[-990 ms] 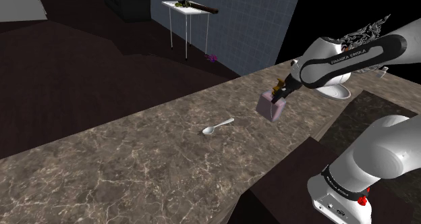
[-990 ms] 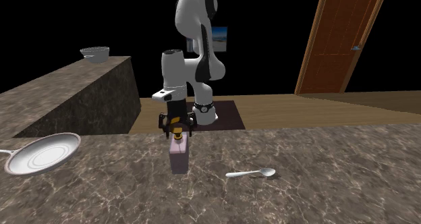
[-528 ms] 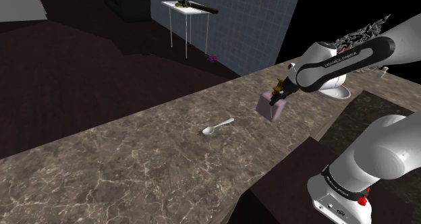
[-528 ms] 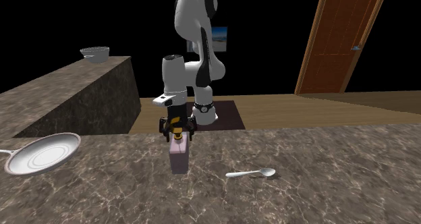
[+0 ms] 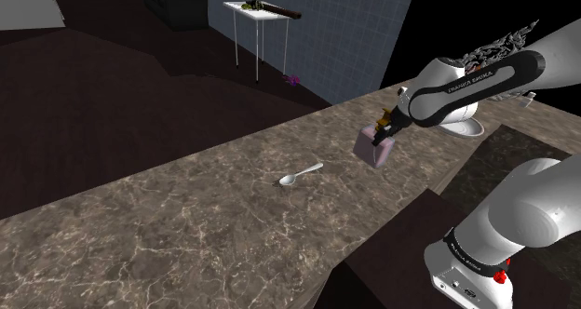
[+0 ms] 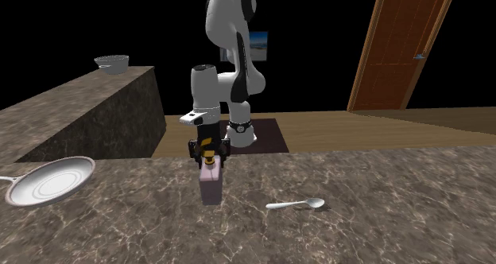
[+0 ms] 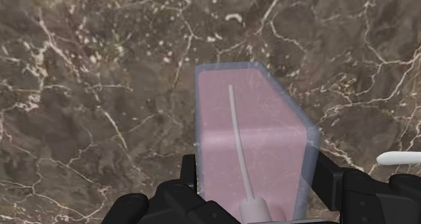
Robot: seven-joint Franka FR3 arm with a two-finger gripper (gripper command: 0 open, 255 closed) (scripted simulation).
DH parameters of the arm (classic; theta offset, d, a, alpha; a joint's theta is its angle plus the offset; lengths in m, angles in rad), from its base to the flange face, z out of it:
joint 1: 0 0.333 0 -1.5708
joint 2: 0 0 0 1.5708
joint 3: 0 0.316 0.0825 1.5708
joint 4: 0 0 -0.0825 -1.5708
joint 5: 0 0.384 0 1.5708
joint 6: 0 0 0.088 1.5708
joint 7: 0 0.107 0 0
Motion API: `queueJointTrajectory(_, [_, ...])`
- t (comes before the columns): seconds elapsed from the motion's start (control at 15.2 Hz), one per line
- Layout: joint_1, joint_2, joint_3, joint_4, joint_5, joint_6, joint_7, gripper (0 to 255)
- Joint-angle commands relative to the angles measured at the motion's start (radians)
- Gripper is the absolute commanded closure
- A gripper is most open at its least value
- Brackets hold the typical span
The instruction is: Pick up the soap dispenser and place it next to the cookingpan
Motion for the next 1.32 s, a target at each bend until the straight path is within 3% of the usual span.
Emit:
queueJointTrajectory(0.0, [0.0, 0.001, 0.0, 0.0, 0.0, 0.0, 0.0, 255])
queueJointTrajectory(0.26, [0.0, 0.001, 0.0, 0.0, 0.0, 0.0, 0.0, 255])
queueJointTrajectory(1.25, [-0.037, -0.189, 0.057, 0.091, -0.029, -0.279, 0.043, 255])
